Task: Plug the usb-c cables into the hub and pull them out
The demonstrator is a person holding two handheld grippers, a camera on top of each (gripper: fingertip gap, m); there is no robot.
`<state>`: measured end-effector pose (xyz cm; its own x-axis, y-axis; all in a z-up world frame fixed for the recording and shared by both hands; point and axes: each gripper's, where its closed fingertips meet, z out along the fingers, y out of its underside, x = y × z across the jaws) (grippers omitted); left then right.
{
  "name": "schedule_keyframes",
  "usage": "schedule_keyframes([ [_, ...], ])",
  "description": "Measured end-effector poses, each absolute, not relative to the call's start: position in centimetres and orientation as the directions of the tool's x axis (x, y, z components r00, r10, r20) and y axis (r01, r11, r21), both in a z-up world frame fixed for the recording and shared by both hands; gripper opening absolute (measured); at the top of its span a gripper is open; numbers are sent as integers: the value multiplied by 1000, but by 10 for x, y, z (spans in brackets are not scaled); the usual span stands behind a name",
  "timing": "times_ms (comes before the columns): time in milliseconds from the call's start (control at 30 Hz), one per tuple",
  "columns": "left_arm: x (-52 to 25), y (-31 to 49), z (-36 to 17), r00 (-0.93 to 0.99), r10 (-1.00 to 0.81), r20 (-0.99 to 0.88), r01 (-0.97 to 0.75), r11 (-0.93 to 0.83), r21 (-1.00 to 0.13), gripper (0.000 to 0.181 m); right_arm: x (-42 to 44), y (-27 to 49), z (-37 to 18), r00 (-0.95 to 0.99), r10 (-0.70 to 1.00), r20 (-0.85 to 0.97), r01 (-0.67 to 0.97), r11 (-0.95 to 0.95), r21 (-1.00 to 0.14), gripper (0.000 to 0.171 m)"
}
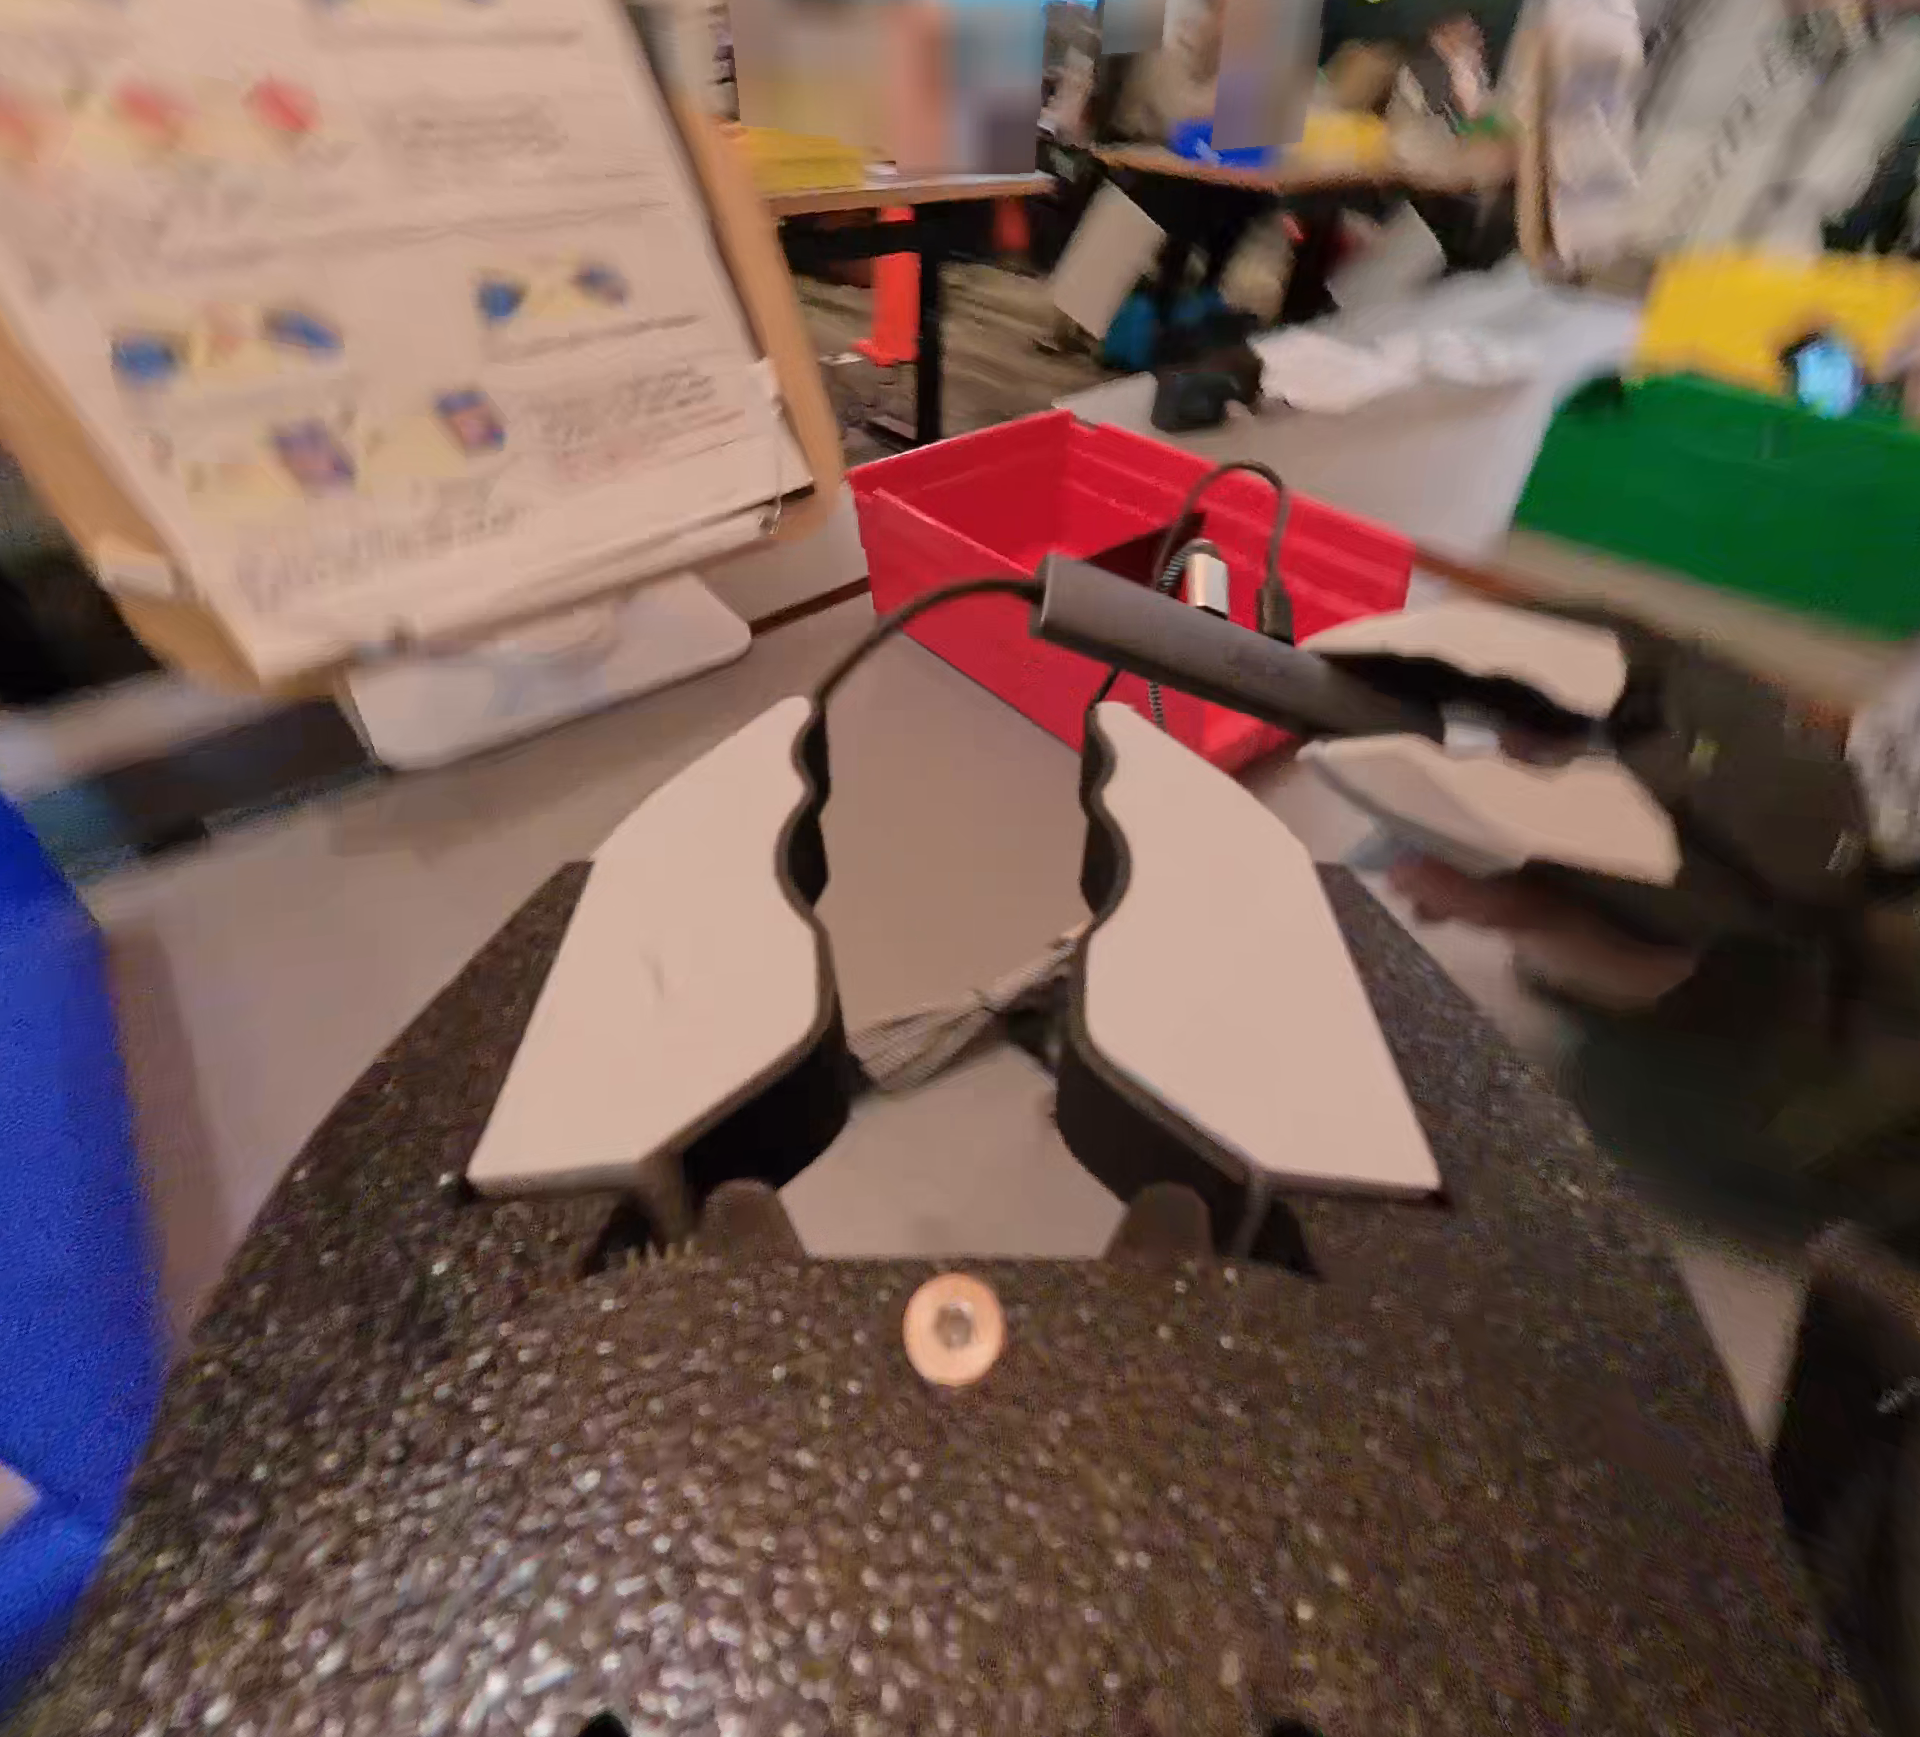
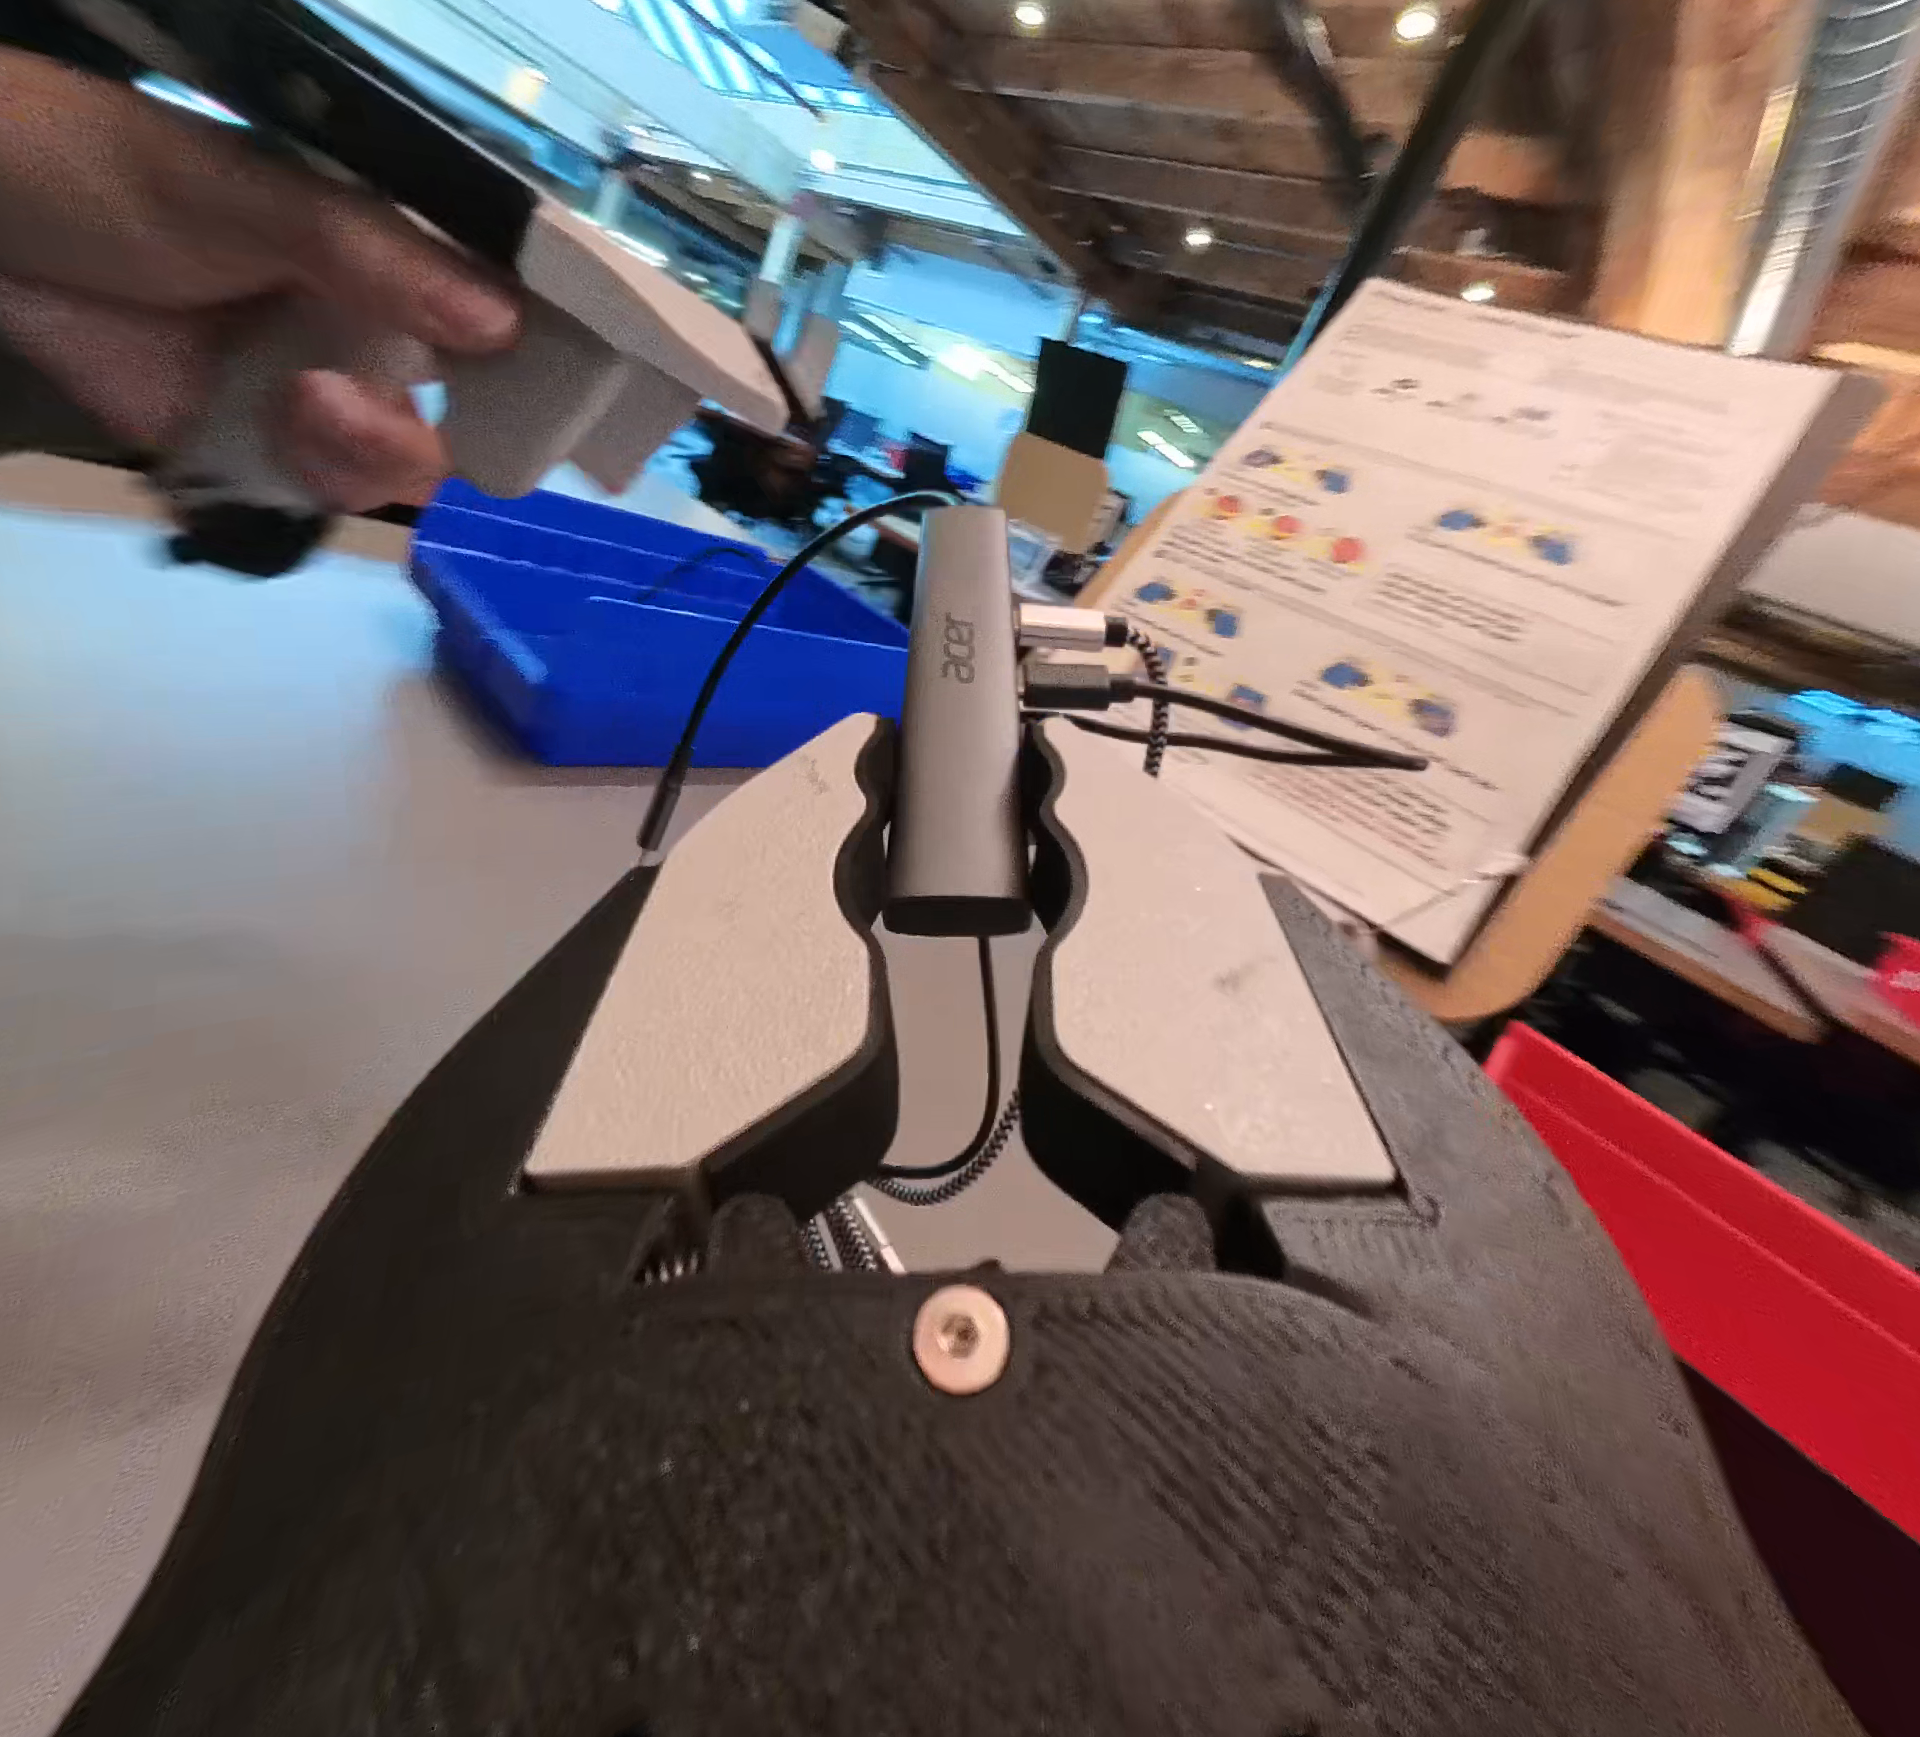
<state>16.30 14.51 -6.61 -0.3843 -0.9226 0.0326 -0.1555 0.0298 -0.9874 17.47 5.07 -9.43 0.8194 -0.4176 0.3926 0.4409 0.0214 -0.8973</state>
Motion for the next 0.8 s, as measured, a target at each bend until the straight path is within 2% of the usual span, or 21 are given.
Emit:
schedule_keyframes([
  [67, 155, 127, -81, -360, -876, 321, -247, -242, -938, 43, 175, 51, -93, 776, -476, 413, 472, 4, -882, 24],
  [133, 151, 95, -95, -411, -701, 582, -383, -447, -809, 44, 168, 56, -97, 746, -498, 443, 502, -18, -865, 23],
  [167, 152, 84, -100, -423, -611, 669, -432, -513, -742, 43, 164, 60, -100, 743, -497, 448, 504, -24, -863, 23],
  [233, 159, 75, -110, -404, -486, 775, -494, -598, -632, 30, 158, 66, -105, 751, -496, 436, 487, -29, -873, 23],
  [333, 163, 68, -105, -438, -318, 841, -517, -676, -525, 10, 160, 65, -107, 755, -511, 411, 459, -36, -888, 23],
  [467, 169, 67, -106, -432, -249, 867, -531, -707, -467, 9, 164, 64, -109, 753, -516, 407, 448, -51, -893, 23],
  [567, 170, 68, -105, -424, -201, 883, -534, -732, -423, 16, 159, 69, -114, 744, -505, 438, 468, -74, -881, 23],
  [700, 170, 71, -107, -431, -230, 873, -515, -732, -447, 10, 158, 71, -116, 752, -502, 427, 452, -78, -888, 23],
  [800, 171, 78, -109, -427, -271, 863, -531, -697, -482, 9, 151, 77, -118, 804, -390, 449, 462, -67, -884, 28],
])
